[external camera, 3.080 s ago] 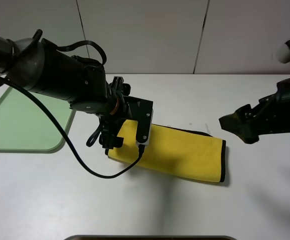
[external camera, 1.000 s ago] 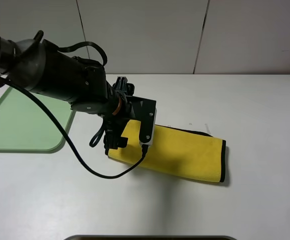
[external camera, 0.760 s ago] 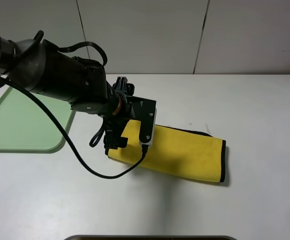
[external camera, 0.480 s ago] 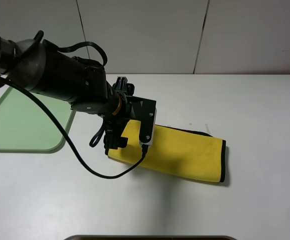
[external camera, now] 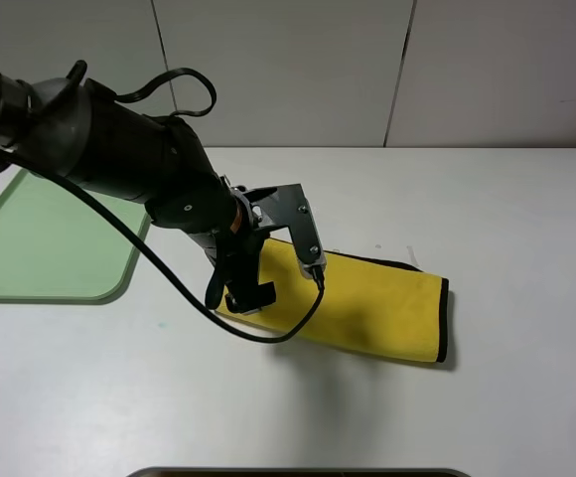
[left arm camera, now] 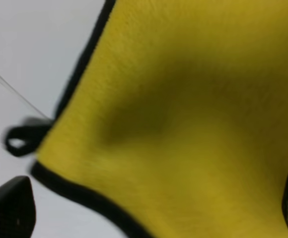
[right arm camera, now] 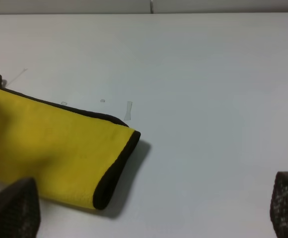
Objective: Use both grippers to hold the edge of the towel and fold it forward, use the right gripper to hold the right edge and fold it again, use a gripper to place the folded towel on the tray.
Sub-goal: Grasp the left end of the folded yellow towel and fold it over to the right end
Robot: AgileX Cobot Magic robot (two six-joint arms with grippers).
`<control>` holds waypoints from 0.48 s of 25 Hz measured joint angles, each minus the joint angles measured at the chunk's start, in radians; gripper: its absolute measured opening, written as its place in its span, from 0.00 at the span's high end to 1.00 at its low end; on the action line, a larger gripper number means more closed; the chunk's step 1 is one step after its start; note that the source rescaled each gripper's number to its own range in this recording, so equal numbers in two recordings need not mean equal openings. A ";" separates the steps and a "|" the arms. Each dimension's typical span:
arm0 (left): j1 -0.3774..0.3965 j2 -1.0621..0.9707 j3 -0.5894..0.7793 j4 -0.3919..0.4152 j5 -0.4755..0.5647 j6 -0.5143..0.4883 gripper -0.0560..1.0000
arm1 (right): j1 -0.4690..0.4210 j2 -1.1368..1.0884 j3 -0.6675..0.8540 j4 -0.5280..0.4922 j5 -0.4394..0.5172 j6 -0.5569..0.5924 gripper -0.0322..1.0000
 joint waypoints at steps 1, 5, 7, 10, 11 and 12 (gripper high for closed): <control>0.000 0.000 0.000 -0.025 0.000 -0.027 0.00 | 0.000 0.000 0.000 0.000 0.000 0.000 0.00; 0.029 0.000 0.000 -0.061 0.000 -0.190 0.00 | 0.000 0.000 0.000 0.000 0.000 0.000 0.00; 0.051 0.000 0.000 -0.063 0.000 -0.320 0.00 | 0.000 0.000 0.000 0.000 0.000 0.000 0.00; 0.074 0.000 0.000 -0.064 0.007 -0.506 0.00 | 0.000 0.000 0.000 0.000 0.000 0.000 0.00; 0.077 0.000 0.000 -0.065 0.011 -0.561 0.00 | 0.000 0.000 0.000 0.000 0.000 0.000 0.00; 0.079 0.000 0.000 -0.069 0.012 -0.603 0.00 | 0.000 0.000 0.000 0.000 0.000 0.000 0.00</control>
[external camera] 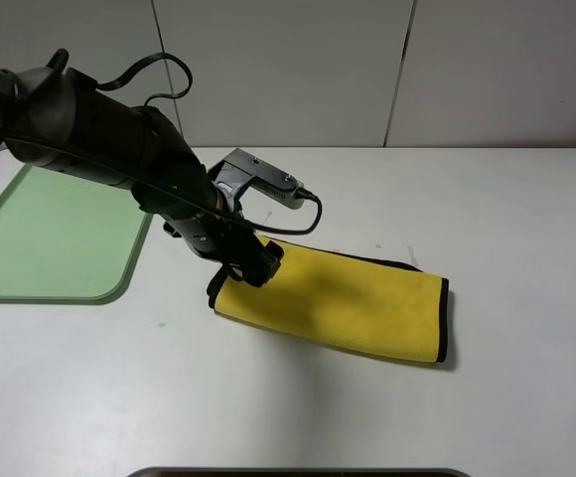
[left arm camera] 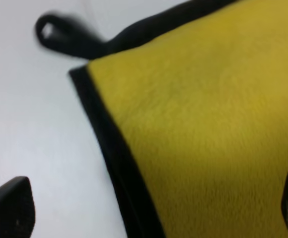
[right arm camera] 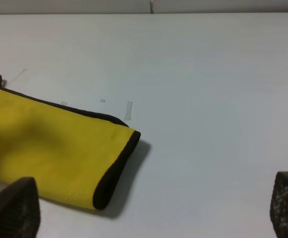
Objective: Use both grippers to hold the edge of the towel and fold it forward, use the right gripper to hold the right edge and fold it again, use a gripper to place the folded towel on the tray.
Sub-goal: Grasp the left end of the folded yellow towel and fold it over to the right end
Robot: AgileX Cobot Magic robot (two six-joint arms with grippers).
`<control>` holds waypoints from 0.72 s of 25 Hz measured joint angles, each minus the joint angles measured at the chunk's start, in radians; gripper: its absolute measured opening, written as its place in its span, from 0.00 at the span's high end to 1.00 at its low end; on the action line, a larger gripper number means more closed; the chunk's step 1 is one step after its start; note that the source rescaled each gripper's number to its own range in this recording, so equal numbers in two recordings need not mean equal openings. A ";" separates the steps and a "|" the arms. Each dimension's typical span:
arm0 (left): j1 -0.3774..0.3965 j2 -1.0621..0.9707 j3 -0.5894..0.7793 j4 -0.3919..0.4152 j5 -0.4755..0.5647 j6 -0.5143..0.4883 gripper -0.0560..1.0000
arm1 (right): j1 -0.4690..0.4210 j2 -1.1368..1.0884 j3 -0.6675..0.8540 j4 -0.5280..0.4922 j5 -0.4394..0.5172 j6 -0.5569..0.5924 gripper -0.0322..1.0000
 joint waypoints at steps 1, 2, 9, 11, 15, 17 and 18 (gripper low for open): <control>0.001 0.000 0.000 -0.010 0.003 -0.040 0.00 | 0.000 0.000 0.000 0.000 0.000 0.000 0.00; 0.002 0.000 0.000 -0.019 0.006 -0.069 0.00 | 0.000 0.000 0.000 0.000 0.000 0.000 0.00; 0.017 0.043 0.000 -0.093 0.003 -0.133 0.00 | 0.000 0.000 0.000 0.000 -0.001 0.000 0.00; 0.021 0.063 0.000 -0.096 -0.001 -0.129 0.00 | 0.000 0.000 0.000 0.000 -0.001 0.000 0.00; 0.024 0.087 0.000 -0.097 -0.023 -0.104 0.00 | 0.000 0.000 0.000 0.000 -0.001 0.000 0.00; 0.024 0.098 0.000 -0.097 -0.037 -0.100 0.00 | 0.000 0.000 0.000 0.000 -0.001 0.000 0.00; 0.024 0.104 0.000 -0.098 -0.041 -0.100 0.00 | 0.000 0.000 0.000 0.000 -0.001 0.000 0.00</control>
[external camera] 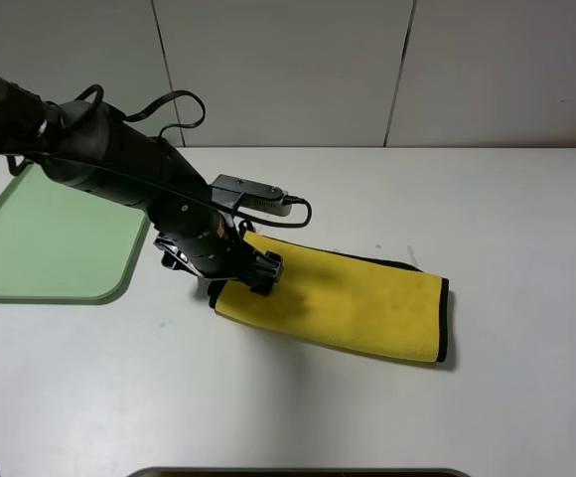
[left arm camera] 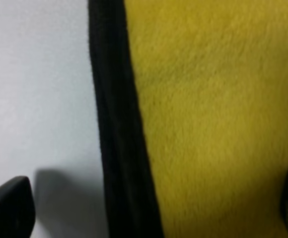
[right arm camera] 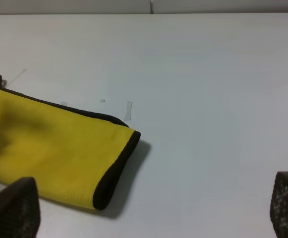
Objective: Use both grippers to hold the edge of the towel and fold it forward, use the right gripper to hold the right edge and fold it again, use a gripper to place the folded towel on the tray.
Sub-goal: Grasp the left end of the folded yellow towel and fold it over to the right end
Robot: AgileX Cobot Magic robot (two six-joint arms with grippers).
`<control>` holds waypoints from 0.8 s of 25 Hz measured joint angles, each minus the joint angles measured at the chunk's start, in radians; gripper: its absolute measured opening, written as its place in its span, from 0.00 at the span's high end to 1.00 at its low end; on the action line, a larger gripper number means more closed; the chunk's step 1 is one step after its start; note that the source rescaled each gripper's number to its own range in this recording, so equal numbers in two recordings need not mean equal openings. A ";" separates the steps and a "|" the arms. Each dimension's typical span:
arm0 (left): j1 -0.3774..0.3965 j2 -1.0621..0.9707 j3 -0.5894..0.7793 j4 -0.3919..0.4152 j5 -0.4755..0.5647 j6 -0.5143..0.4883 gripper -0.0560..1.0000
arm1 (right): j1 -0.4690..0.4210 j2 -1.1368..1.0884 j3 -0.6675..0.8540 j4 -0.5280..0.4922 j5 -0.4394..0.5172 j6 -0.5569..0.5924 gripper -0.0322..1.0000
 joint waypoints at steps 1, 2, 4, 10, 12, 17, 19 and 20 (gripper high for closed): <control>0.000 0.003 0.000 0.000 -0.004 0.000 0.00 | 0.000 0.000 0.000 0.000 0.000 0.000 0.00; 0.000 0.005 -0.001 -0.001 -0.006 0.000 0.01 | 0.000 0.000 0.000 0.000 0.000 0.000 0.00; 0.000 0.010 -0.002 -0.001 -0.008 0.001 0.03 | 0.000 0.000 0.000 0.000 0.000 0.000 0.00; 0.000 0.014 -0.007 0.000 -0.020 0.003 0.21 | 0.000 0.000 0.000 0.000 0.000 0.000 0.00; 0.000 0.014 -0.007 -0.001 -0.026 0.003 0.30 | 0.000 0.000 0.000 0.000 0.000 0.000 0.00; 0.000 0.015 -0.007 -0.004 -0.036 0.003 0.58 | 0.000 0.000 0.000 0.000 0.000 0.000 0.00; 0.000 0.015 -0.007 -0.004 -0.036 0.003 0.71 | 0.000 0.000 0.000 0.000 0.000 0.000 0.00; 0.000 0.015 -0.007 -0.004 -0.037 0.003 0.76 | 0.000 0.000 0.000 0.000 0.000 0.000 0.00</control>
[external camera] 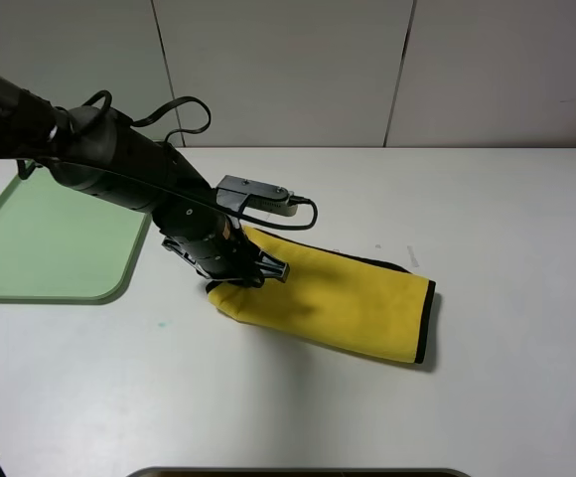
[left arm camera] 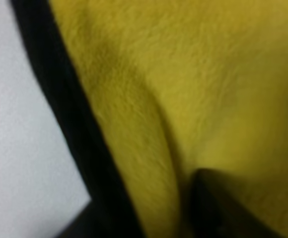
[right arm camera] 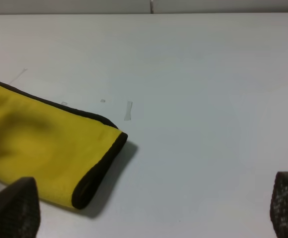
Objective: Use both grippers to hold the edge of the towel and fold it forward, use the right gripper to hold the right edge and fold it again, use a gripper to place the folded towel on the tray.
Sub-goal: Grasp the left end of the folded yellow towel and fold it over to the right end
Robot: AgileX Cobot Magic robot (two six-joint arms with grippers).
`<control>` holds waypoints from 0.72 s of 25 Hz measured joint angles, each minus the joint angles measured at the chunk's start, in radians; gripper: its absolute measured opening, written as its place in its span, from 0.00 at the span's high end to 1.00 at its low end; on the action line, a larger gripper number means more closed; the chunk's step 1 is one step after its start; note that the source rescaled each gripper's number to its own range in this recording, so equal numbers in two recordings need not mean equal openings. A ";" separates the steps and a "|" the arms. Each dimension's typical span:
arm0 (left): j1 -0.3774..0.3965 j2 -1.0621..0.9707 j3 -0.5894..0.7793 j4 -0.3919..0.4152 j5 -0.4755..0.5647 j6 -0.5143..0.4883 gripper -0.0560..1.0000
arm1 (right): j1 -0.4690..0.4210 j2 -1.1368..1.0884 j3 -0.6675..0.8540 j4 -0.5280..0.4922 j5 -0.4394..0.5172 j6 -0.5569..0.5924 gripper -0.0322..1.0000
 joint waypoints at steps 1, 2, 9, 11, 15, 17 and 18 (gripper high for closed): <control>0.000 0.000 0.000 0.000 -0.001 0.000 0.80 | 0.000 0.000 0.000 0.000 0.000 0.000 0.00; 0.000 0.000 0.000 0.000 -0.002 0.000 0.85 | 0.000 0.000 0.000 0.000 0.000 0.000 0.00; 0.000 0.000 0.000 0.000 -0.002 0.000 0.89 | 0.000 0.000 0.000 0.000 0.000 0.000 0.00; 0.000 -0.001 0.000 0.000 0.007 0.000 0.89 | 0.000 0.000 0.000 0.001 0.000 0.000 0.00; 0.000 -0.018 0.000 0.003 0.068 0.000 0.89 | 0.000 0.000 0.000 0.001 0.000 0.000 0.00; 0.002 -0.032 0.000 0.012 0.112 0.000 0.89 | 0.000 0.000 0.000 0.001 0.000 0.000 0.00; 0.003 -0.042 0.000 0.014 0.132 0.000 0.89 | 0.000 0.000 0.000 0.001 0.000 0.000 0.00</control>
